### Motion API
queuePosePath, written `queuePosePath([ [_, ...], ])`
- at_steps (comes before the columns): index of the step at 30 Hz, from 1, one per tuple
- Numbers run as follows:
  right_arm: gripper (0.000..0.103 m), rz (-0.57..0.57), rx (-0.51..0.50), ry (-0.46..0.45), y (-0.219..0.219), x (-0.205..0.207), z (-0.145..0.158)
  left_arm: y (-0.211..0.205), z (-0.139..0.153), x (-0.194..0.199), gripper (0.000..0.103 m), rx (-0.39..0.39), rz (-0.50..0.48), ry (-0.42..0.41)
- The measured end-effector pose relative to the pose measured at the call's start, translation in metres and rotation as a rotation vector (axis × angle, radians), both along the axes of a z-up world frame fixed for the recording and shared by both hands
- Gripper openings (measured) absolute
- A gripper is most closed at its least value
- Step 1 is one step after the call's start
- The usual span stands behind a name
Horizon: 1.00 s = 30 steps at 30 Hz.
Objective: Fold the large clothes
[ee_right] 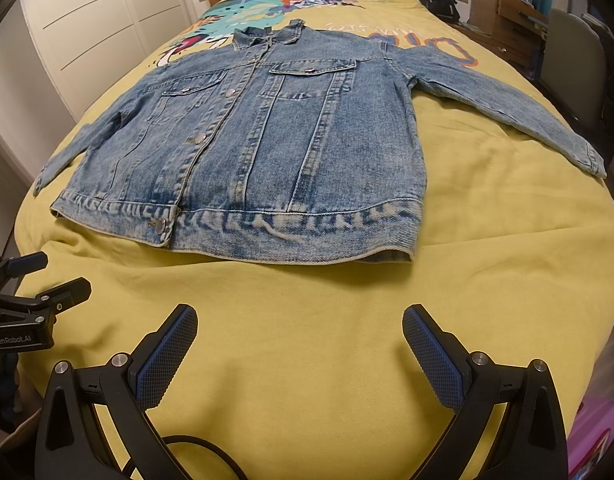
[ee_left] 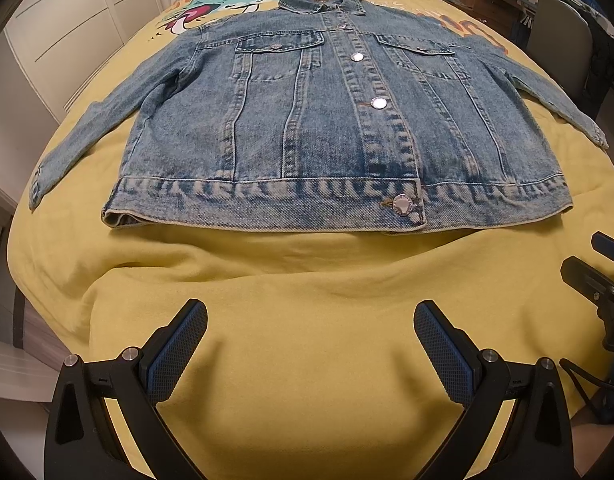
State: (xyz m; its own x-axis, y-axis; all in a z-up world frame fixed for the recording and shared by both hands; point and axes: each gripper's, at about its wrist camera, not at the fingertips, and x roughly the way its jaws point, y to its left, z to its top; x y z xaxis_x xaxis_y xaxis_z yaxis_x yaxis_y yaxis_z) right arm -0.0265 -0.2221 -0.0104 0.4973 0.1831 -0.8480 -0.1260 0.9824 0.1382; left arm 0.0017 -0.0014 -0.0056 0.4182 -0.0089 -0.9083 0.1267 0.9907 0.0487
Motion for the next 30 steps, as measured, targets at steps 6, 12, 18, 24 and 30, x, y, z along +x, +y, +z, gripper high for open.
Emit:
queuePosePath([
  [6,0.102,0.0,0.0,0.0,0.0002,0.0002,0.0,-0.0001,-0.0014,-0.0028,0.102,0.0,0.003,0.0],
  [12,0.102,0.0,0.0,0.0,0.0004,0.0006,0.0,0.0023,-0.0007,-0.0017,0.102,-0.002,0.008,0.004],
  [18,0.102,0.001,0.0,0.0,0.0006,0.0008,0.0,0.0032,-0.0002,-0.0016,0.102,-0.004,0.012,0.008],
  [24,0.102,0.0,0.0,0.0,0.0004,0.0009,0.0003,0.0067,0.0005,-0.0021,0.102,-0.012,0.02,0.011],
  [30,0.102,0.0,0.0,0.0,0.0002,0.001,0.0005,0.0071,-0.0007,-0.0024,0.102,-0.01,0.015,0.015],
])
